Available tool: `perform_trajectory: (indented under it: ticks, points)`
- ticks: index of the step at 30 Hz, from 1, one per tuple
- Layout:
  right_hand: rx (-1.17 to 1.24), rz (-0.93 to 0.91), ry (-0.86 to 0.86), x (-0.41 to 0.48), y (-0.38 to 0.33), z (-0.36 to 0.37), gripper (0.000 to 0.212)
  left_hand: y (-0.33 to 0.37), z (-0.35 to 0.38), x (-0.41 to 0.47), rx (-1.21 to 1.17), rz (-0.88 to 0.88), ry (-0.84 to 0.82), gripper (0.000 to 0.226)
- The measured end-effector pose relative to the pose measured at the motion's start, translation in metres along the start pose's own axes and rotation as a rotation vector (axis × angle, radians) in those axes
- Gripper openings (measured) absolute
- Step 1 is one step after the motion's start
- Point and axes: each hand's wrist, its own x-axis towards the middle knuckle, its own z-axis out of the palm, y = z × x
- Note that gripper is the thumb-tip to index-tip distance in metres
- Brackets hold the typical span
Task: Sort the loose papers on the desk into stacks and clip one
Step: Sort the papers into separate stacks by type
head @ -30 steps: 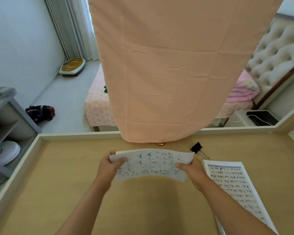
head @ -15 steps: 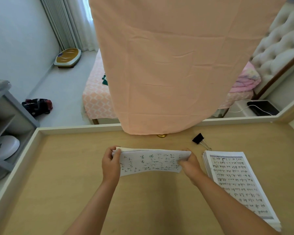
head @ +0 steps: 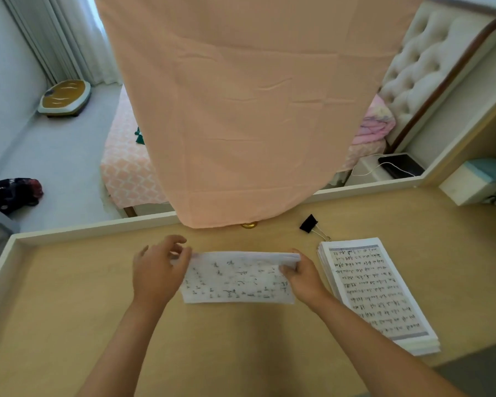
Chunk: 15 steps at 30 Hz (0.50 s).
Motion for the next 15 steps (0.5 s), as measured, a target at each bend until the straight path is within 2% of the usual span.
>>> perform_trajectory:
  ticks: [1,3,4,6,10,12,13,15]
  points:
    - [0.016,-0.006,0.007,-0.001,-0.005,-0.005,0.013,0.009,0.000,0.007,0.164,0.163,-0.080,0.027]
    - [0.019,-0.029,-0.011,0.001,-0.015,-0.020,0.015,0.040,0.011,0.016,0.301,0.383,-0.336,0.050]
    - [-0.001,-0.046,-0.032,0.002,-0.019,-0.029,0.018,0.058,0.021,0.017,0.303,0.439,-0.422,0.052]
    - [-0.033,-0.092,-0.061,0.003,-0.028,-0.051,0.028,0.087,0.039,0.016,0.238,0.490,-0.461,0.040]
    - [0.015,-0.092,-0.014,0.005,-0.032,-0.106,0.025,0.127,0.070,0.011,0.052,0.380,-0.604,0.016]
    - [0.003,-0.082,0.051,0.009,-0.022,-0.135,0.026,0.144,0.088,0.008,-0.021,0.328,-0.645,0.018]
    - [0.000,-0.070,0.116,0.012,-0.013,-0.149,0.032,0.153,0.096,0.008,-0.073,0.286,-0.648,0.024]
    - [0.068,0.006,0.217,0.020,0.009,-0.178,0.059,0.173,0.112,0.007,-0.252,0.148,-0.627,0.033]
